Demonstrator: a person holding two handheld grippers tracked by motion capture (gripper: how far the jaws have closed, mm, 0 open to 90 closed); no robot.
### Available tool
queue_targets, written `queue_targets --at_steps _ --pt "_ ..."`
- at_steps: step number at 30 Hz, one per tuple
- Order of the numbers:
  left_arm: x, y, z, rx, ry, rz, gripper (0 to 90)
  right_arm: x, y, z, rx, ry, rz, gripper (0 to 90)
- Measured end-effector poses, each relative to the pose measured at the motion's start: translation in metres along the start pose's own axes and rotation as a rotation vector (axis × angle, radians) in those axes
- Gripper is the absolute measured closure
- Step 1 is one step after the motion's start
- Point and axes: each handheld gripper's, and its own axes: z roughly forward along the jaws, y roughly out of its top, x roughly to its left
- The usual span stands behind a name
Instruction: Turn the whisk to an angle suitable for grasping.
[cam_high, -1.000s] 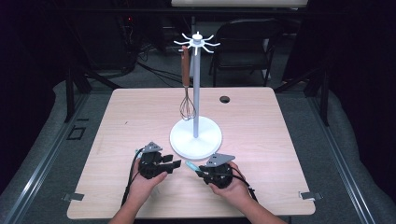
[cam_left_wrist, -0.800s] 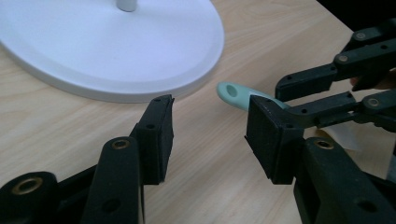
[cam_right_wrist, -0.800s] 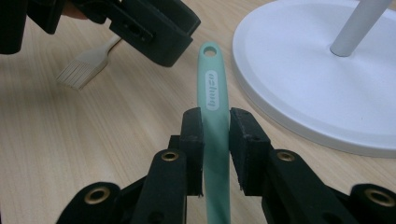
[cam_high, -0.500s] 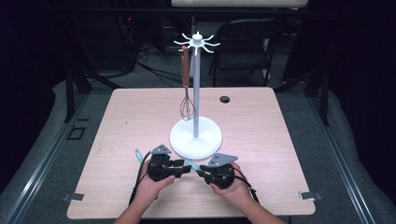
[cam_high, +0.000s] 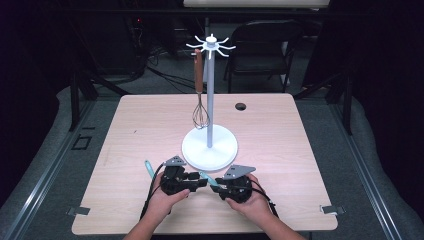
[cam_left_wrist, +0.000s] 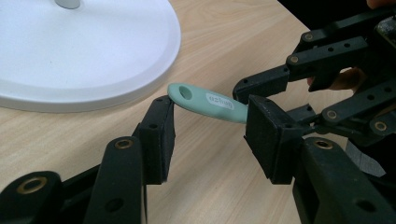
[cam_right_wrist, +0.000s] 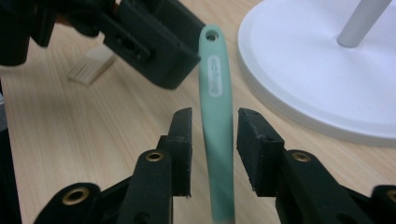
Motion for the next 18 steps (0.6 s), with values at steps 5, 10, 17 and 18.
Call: queue_targets --at_steps 5,10,17,18 --pt "-0.001 0.001 0.0 -0.002 -0.003 0.008 52.5 -0.002 -0.012 -0.008 0.06 0.009 0.013 64.3" --pt "-0.002 0.001 0.0 -0.01 -0.003 0.01 52.5 -0.006 -0.024 -0.016 0.103 0.0 0.026 65.3" --pt "-0.002 0.002 0.001 -0.006 -0.002 0.013 52.5 -0.005 -0.032 -0.022 0.129 0.001 0.025 72.7" --pt "-0.002 0.002 0.001 -0.006 -0.002 0.012 52.5 -0.005 -0.033 -0.022 0.131 -0.002 0.024 73.5"
